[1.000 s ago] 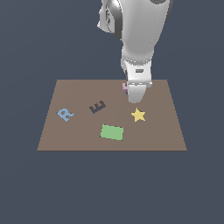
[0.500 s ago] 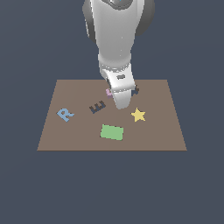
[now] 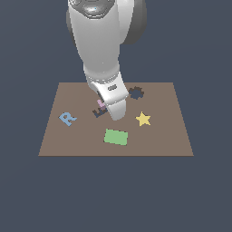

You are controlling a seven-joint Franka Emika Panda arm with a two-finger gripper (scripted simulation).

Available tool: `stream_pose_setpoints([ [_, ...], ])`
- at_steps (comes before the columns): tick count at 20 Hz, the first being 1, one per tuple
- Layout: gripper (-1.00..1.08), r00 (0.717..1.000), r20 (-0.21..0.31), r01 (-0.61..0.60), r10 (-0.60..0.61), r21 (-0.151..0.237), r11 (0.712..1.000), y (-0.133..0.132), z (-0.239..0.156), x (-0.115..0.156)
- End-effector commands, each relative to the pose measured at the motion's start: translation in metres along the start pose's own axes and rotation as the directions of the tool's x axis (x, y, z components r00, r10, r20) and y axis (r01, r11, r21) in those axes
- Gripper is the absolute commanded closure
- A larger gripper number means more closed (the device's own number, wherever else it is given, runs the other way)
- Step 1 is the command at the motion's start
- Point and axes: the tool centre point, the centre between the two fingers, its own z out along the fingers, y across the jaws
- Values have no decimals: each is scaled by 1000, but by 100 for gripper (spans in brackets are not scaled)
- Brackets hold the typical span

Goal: Insert a designated object into the corresponding slot on a board.

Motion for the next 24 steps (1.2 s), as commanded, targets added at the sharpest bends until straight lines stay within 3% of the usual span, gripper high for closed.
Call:
stream_pose_setpoints([
  [1, 108, 999, 0, 38, -38, 0, 999, 3, 0, -9],
  [10, 108, 994, 0, 112, -112, 0, 994, 11, -1, -28],
  [23, 108, 993, 0, 118, -118, 0, 993, 12, 9, -29],
  [24, -92, 993, 0, 118, -118, 0, 993, 12, 9, -29],
])
